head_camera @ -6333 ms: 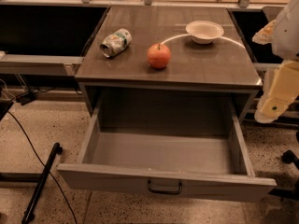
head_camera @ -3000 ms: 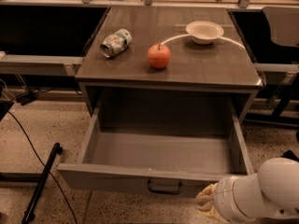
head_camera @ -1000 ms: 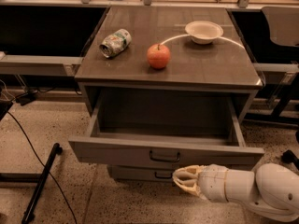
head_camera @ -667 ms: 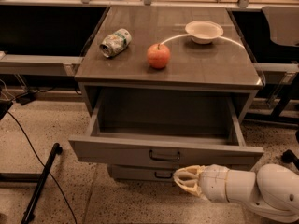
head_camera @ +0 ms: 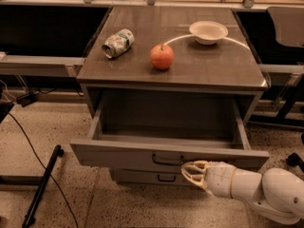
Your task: Close top drawer
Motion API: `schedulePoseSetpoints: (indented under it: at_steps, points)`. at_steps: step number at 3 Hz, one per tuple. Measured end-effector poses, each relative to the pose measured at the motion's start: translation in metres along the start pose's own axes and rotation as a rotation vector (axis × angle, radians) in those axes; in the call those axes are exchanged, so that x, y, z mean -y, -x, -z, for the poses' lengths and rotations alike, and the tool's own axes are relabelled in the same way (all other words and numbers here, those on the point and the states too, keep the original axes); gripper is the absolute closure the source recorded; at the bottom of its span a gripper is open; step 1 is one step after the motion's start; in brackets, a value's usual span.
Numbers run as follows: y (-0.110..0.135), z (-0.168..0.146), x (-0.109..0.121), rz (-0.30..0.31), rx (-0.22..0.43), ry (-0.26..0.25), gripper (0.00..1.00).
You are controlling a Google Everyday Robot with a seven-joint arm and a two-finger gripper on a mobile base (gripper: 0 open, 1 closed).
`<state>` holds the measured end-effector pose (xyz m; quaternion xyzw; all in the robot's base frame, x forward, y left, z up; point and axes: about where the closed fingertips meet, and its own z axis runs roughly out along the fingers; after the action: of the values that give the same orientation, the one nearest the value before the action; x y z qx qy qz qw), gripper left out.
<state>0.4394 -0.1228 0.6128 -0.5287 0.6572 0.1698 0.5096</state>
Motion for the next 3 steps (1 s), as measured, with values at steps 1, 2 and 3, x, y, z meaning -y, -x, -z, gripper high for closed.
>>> schedulePoseSetpoints:
  at_steps: [1,2,3]
  points:
    - [-0.010,-0.011,0.026,0.039,0.019,-0.050,1.00]
    - [-0.011,-0.025,0.047,0.044,0.006,-0.101,1.00]
    - [-0.009,-0.041,0.074,0.023,0.005,-0.160,1.00]
